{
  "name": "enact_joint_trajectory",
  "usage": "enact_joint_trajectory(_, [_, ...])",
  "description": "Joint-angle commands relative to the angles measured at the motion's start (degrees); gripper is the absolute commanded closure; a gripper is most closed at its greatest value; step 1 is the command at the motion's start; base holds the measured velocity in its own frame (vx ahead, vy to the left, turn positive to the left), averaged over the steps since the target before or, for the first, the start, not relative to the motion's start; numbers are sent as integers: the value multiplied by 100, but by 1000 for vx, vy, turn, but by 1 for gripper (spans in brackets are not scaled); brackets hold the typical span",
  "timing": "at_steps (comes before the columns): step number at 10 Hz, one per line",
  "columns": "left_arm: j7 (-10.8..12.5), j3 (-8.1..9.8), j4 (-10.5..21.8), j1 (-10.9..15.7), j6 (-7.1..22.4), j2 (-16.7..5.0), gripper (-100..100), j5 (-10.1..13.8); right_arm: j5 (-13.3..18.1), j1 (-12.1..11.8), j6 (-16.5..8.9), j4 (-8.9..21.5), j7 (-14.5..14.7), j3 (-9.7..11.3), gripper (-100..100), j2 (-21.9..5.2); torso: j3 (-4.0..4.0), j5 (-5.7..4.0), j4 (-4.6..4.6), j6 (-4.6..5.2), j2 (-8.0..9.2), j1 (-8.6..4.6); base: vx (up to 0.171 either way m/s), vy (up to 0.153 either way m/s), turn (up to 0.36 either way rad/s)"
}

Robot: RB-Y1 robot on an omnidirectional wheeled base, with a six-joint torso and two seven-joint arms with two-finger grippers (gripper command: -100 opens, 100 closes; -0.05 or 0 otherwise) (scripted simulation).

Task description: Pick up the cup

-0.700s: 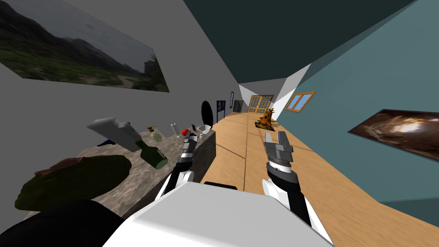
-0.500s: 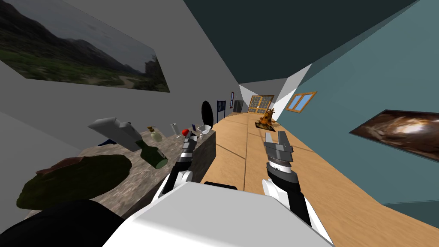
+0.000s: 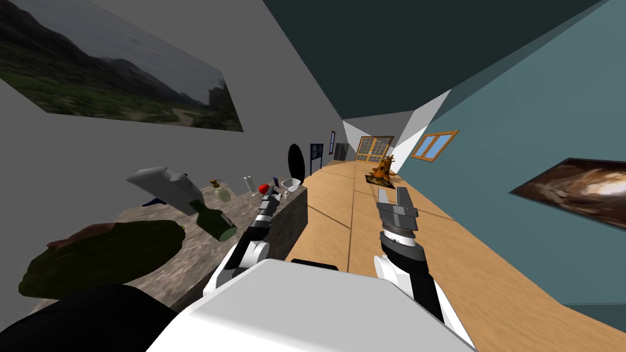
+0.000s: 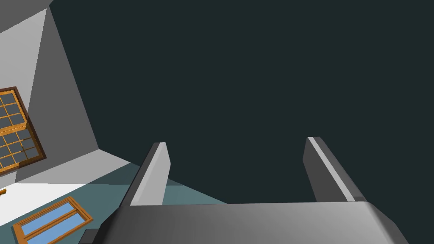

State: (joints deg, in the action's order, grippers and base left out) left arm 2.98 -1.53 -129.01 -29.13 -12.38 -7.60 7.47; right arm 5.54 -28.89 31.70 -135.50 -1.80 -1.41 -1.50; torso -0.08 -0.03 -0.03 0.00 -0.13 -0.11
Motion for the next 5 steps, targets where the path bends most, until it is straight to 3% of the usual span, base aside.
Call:
enact_joint_trajectory(1, [30,47,-25,32,193,-66,-100,62,0,0,0,0,0,0,0,0,0,0,0,0,0,0,19,-27,21])
enact_joint_trajectory(5, [140,234,-169,110,795,-298,-100,333,0,0,0,0,0,0,0,0,-1,-1,0,0,-1,-3,31,-37,37])
